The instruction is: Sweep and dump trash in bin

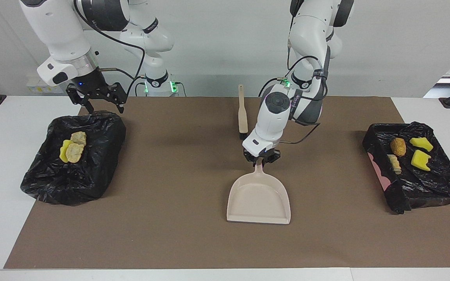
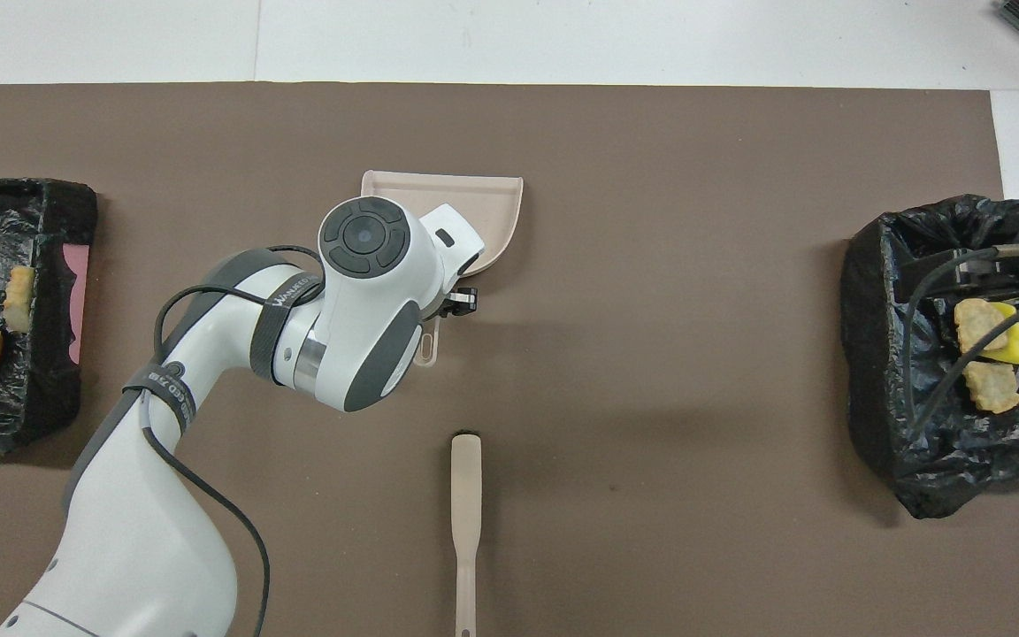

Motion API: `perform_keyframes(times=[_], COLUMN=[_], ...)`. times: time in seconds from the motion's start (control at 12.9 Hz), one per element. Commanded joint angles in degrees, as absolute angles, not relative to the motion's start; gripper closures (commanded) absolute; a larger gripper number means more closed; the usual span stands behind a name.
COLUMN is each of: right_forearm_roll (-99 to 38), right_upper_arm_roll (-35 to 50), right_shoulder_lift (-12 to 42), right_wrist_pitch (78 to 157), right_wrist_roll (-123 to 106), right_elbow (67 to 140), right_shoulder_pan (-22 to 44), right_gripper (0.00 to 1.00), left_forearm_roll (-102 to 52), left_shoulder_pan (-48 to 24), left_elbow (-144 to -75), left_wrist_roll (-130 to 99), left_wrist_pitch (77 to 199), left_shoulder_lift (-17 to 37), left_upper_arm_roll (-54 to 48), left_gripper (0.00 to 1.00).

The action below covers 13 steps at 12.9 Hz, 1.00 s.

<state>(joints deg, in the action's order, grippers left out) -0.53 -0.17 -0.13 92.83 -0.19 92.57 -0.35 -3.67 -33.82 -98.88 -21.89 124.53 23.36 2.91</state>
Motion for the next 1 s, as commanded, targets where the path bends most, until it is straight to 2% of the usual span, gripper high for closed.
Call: perform_keyframes(times=[0.0, 0.08, 0.39, 0.93], right_forearm_roll=[-0.70, -0.70, -0.70, -0.70], right_upper_arm_roll=[0.09, 0.09, 0.09, 0.09], right_shoulder_lift=[-0.70, -0.70, -0.70, -0.70], right_wrist_pitch=[92.37, 92.46, 92.37, 92.37], right_wrist_roll=[-1.49, -1.49, -1.49, -1.49], right_elbow=[92.81, 92.81, 92.81, 92.81], right_shoulder_pan=[-0.88, -0.88, -0.88, -0.79], right_gripper=[0.00, 0.00, 0.00, 0.00], left_forearm_roll=[-3.78, -3.69, -0.27, 1.50], left_shoulder_pan=[-34.19, -34.10, -31.21, -20.31], left_elbow=[-100.11, -100.11, -100.20, -99.67], left_wrist_roll=[-22.15, -21.89, -21.19, -4.42], left_wrist_pitch=[125.25, 124.90, 120.86, 111.89], left_shoulder_lift=[22.24, 22.15, 17.24, 5.99], left_upper_arm_roll=[4.04, 4.39, 4.66, 4.75], left_gripper=[0.10, 0.00, 0.00, 0.00])
